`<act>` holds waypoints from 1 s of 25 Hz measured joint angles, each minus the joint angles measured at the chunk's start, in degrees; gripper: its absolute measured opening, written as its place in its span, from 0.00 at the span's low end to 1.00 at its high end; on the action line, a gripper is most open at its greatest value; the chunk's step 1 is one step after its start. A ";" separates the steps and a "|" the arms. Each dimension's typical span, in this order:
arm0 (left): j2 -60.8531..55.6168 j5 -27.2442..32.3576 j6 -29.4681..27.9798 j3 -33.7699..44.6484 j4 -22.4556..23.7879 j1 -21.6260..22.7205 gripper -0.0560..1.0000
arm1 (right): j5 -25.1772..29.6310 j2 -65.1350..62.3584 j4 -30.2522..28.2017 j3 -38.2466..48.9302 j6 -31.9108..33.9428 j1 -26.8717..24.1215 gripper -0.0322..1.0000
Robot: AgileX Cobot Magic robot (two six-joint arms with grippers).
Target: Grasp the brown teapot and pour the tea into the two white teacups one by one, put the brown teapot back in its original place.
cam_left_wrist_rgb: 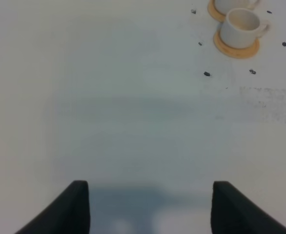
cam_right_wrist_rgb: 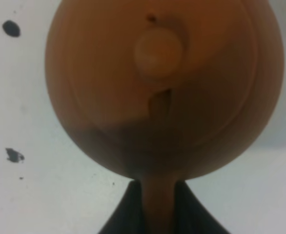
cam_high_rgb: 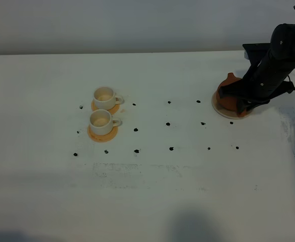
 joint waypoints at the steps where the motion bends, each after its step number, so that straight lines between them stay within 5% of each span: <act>1: 0.00 0.00 0.00 0.00 0.00 0.00 0.55 | -0.13 0.00 0.11 0.00 -0.02 0.00 0.14; 9: 0.00 0.00 0.00 0.00 0.00 0.00 0.55 | -0.62 0.00 1.04 0.06 -0.60 0.00 0.14; 16: 0.00 0.00 0.00 0.00 0.00 0.00 0.55 | -8.94 -4.40 1.05 7.03 -0.67 0.00 0.14; 25: 0.00 0.00 0.00 0.00 0.00 0.00 0.55 | -12.24 -6.38 1.54 10.47 -0.80 0.00 0.14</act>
